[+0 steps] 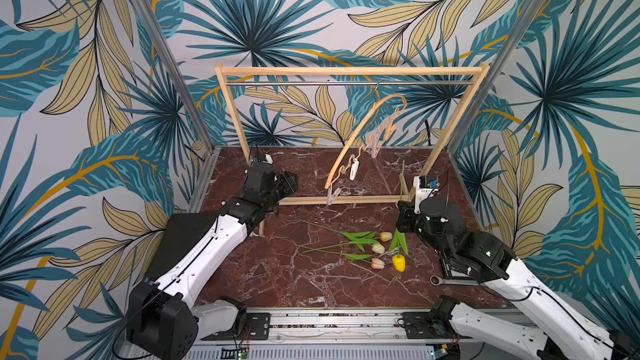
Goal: Dry the flowers on a clothes hanger
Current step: Open the clamp at the hanger.
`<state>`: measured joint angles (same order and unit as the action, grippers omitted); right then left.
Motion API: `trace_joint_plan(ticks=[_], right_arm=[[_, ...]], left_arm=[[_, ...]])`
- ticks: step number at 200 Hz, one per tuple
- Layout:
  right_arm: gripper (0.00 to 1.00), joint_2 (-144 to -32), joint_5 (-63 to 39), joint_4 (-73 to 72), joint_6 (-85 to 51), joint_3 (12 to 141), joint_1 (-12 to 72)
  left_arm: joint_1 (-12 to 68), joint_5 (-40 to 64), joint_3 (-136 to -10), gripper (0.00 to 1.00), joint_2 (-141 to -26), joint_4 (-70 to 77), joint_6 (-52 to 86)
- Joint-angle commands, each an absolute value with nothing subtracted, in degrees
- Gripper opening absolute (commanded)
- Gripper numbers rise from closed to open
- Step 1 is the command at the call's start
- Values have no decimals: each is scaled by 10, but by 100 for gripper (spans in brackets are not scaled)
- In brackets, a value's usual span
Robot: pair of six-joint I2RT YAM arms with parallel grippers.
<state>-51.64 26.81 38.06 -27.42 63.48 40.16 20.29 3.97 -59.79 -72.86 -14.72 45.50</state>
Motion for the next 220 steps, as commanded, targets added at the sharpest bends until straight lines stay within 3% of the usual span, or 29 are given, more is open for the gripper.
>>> trace_joint_plan(ticks=[1, 49, 152, 220], right_arm=[[0, -557, 247, 367, -252, 695, 371], [0, -623, 197, 355, -225, 782, 317], [0, -750, -61, 257, -189, 824, 162], [0, -837, -91, 265, -164, 898, 153]], left_arm=[[198, 126, -642, 58, -768, -81, 433], [198, 200, -674, 61, -839, -7, 411], [195, 336, -802, 66, -969, 51, 376], [195, 380, -859, 71, -1020, 92, 363]])
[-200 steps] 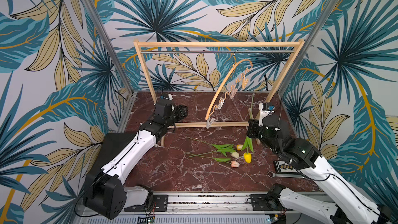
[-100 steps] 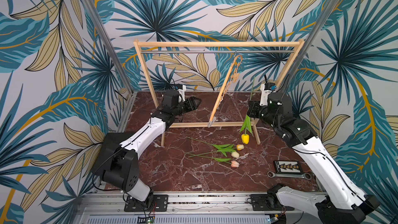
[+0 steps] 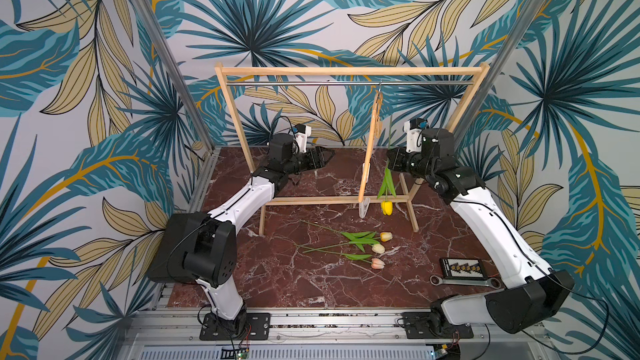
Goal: Dry the flowers on a clothes hanger
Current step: Open the clamp at the hanger.
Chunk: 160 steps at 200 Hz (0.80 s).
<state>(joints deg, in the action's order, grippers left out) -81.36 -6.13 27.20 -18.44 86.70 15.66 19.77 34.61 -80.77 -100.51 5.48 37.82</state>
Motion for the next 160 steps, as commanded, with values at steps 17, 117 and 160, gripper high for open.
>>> trace_joint_plan(ticks=[17, 117, 160], right_arm=[[0, -851, -97, 263, -160, 911, 152], [0, -911, -158, 265, -146, 959, 152], [0, -927, -189, 278, -135, 975, 152]], left_arm=[[194, 393, -884, 73, -1036, 98, 357], [195, 394, -957, 77, -1080, 76, 297], [195, 397, -1002, 77, -1107, 64, 284]])
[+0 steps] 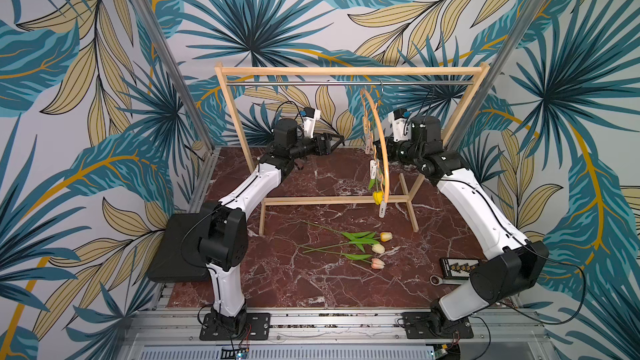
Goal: Dry the flowers on a clothes hanger
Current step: Open the clamp at the hanger.
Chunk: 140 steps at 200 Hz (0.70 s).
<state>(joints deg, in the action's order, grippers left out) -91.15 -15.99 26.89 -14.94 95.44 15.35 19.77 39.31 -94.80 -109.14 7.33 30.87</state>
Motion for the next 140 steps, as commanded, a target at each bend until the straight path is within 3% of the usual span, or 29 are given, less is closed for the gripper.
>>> trace_joint_plan(ticks=[1, 140], right_arm=[[0, -928, -190, 279, -135, 976, 152], [0, -966, -307, 372, -93, 1047, 152]], left_arm=[[195, 398, -1003, 78, -1108, 64, 283], [195, 430, -1046, 83, -1134, 64, 255]])
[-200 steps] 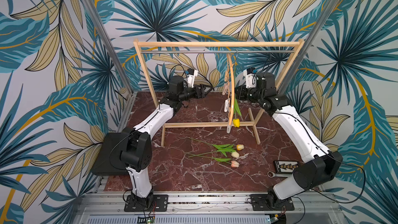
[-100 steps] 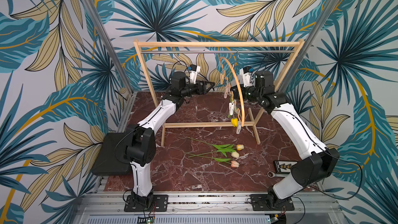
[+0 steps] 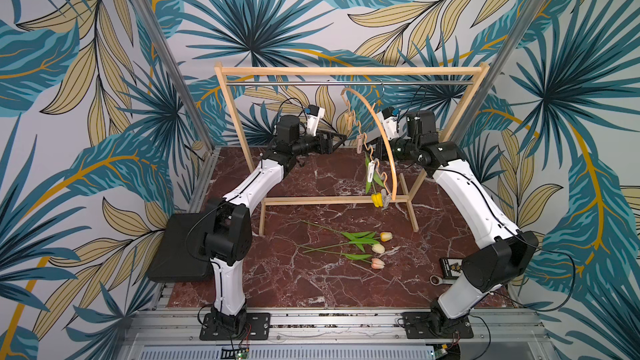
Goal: Dry the flowers on a clothes hanger
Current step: Open the clamp at the hanger.
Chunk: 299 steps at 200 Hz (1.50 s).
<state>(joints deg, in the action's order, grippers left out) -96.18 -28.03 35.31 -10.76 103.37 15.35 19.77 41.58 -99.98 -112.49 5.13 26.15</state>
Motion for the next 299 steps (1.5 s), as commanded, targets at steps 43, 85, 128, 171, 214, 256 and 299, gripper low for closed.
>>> trace_joint_plan(ticks=[43, 85, 128, 171, 214, 256, 299], right_arm=[[0, -972, -334, 397, -76, 1060, 152], [0, -974, -351, 419, -65, 1065, 152], [0, -973, -370, 430, -64, 1070, 153], [0, -968, -380, 442, -60, 1067, 154], [0, -961, -386, 445, -60, 1065, 156], [0, -955, -384, 447, -61, 1060, 159], [0, -950, -384, 445, -62, 1054, 162]], left_arm=[[195, 438, -1058, 86, -1141, 70, 251], [195, 453, -1074, 95, -1166, 91, 257], [194, 445, -1093, 97, -1179, 91, 245], [193, 445, -1103, 87, -1182, 100, 254], [193, 452, -1119, 75, -1188, 94, 257], [193, 461, -1115, 54, -1188, 107, 276], [193, 467, -1114, 54, -1188, 106, 279]])
